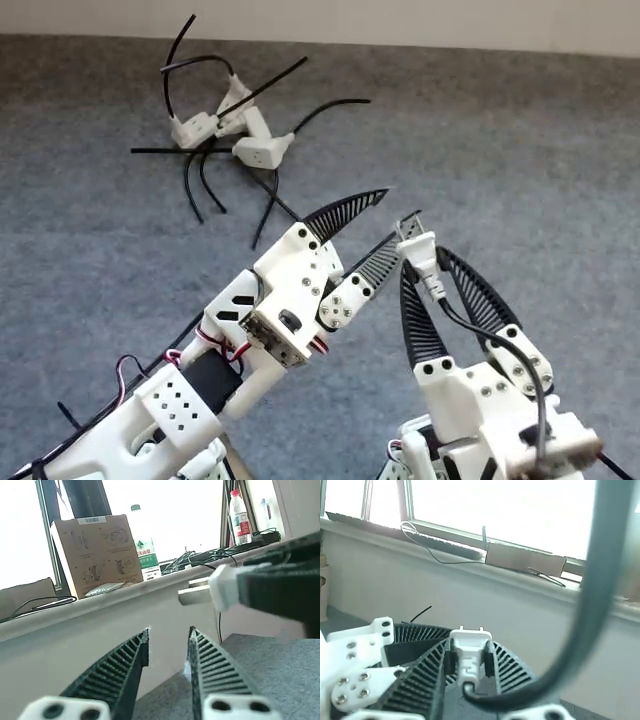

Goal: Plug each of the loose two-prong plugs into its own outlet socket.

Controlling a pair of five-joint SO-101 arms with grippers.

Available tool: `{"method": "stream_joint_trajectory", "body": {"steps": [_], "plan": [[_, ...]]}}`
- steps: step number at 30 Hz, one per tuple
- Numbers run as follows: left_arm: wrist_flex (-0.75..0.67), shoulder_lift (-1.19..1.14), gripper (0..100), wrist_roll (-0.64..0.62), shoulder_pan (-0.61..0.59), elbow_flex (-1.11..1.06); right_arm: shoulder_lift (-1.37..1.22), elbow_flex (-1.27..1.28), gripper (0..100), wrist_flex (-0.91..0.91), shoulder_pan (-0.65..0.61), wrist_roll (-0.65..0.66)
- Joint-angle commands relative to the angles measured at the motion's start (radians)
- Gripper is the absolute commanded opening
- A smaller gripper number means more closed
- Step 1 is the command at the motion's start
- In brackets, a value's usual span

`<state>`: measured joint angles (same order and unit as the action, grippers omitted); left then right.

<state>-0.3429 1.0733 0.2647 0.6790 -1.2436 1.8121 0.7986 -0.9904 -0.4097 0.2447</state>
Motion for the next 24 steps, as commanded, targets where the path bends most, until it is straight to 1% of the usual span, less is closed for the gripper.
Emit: {"method": "stream_joint_trajectory", "body": {"steps": [1, 4, 7, 11, 18, 21, 24], "plan": [[-0.018, 0.013, 13, 0.003, -0.010, 0.016, -0.108, -0.042, 0.6, 0.070, -0.008, 0.009], [-0.018, 0.013, 13, 0.005, -0.025, -0.030, -0.214, -0.102, 0.6, 0.090, -0.008, 0.009], [-0.023, 0.013, 13, 0.003, -0.107, -0.081, -0.308, -0.179, 0.6, 0.087, -0.008, 0.005], [-0.020, 0.013, 13, 0.000, -0.292, -0.145, -0.398, -0.283, 0.6, 0.042, -0.008, 0.003], [-0.020, 0.013, 13, -0.002, -0.688, -0.269, -0.648, -0.475, 0.6, -0.128, -0.012, 0.003], [-0.018, 0.019, 13, -0.002, -0.819, -0.338, -0.799, -0.556, 0.6, -0.191, -0.015, 0.002], [-0.023, 0.019, 13, -0.002, -0.915, -0.412, -0.947, -0.642, 0.6, -0.249, -0.015, 0.002]]}}
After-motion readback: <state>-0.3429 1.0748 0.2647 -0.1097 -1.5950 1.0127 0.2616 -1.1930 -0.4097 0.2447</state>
